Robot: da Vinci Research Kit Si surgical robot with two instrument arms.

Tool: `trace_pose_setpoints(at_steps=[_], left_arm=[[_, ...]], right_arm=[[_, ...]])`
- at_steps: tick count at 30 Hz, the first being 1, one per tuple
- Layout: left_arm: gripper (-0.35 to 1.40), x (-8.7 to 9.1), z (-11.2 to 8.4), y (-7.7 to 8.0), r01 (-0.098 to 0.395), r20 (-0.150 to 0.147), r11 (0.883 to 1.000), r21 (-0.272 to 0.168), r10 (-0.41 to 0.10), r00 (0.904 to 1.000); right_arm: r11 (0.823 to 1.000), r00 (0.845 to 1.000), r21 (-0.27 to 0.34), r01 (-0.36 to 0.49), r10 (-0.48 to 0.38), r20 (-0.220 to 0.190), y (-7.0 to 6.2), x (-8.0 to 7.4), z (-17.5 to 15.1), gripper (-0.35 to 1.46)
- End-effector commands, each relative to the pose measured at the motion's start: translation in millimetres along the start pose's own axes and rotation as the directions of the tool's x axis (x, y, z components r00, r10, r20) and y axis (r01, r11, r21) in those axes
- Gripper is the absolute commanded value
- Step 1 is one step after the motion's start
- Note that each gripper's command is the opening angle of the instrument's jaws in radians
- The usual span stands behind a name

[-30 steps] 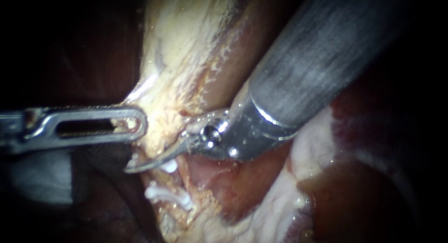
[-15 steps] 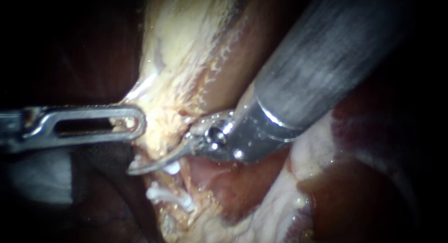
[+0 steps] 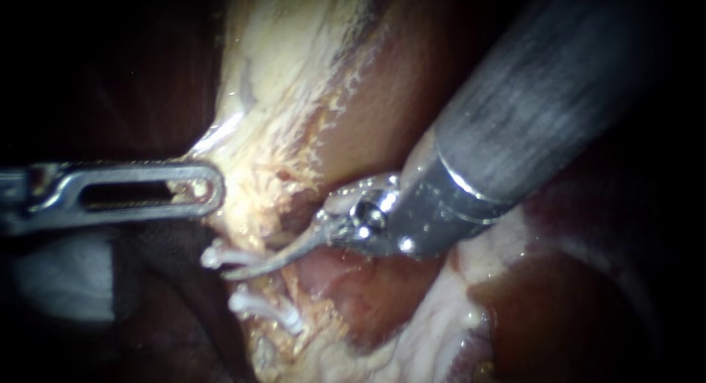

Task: Go to the cutting position left tube

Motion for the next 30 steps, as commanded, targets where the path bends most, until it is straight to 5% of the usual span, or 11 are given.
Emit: trace_pose_setpoints(at_steps=[1, 30], left_arm=[[-0.35, 0.0, 0.0, 0.0, 0.001, 0.001, 1.0, -0.002, -0.001, 1.0], [-0.35, -0.5, -0.4, 0.5, 0.002, 0.009, 1.0, -0.011, -0.002, 1.0]], right_arm=[[1.0, 1.0, 0.002, 0.0, 0.0, 0.001, -0.3, 0.1, -0.3, 1.41], [1.0, 1.0, -0.012, 0.013, -0.013, 0.002, -3.8, -1.8, -4.0, 1.41]])
